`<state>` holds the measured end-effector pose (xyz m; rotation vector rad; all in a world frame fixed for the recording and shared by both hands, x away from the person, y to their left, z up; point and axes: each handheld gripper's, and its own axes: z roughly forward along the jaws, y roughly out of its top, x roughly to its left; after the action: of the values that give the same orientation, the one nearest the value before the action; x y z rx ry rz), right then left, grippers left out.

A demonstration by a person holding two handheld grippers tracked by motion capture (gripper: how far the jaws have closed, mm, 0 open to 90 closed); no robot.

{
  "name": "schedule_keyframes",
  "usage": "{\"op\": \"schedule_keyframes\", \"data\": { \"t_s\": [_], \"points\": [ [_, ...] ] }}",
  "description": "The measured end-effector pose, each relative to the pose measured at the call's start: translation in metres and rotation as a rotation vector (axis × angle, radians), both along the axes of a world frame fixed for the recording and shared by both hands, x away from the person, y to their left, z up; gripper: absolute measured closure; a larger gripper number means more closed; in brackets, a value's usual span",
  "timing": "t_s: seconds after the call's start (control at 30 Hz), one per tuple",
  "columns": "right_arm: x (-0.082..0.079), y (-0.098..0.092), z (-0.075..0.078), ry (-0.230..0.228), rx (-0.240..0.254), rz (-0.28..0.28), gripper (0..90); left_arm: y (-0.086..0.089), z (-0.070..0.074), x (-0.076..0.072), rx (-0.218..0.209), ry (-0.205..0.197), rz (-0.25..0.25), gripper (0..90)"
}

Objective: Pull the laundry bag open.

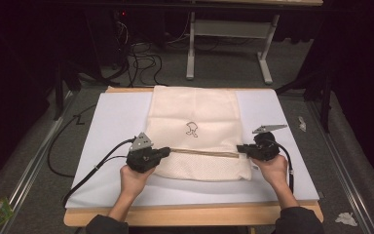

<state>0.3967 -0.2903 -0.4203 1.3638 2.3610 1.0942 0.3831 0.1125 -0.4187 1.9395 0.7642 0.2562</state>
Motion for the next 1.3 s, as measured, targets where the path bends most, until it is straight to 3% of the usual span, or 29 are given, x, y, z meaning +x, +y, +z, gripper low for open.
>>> {"op": "schedule_keyframes", "data": {
  "t_s": [1.3],
  "points": [
    [0.001,-0.007,-0.001,-0.001,-0.015,-0.023,88.0,0.034,0.004,-0.001,-0.018,-0.012,0.073,87.1]
  ]
}}
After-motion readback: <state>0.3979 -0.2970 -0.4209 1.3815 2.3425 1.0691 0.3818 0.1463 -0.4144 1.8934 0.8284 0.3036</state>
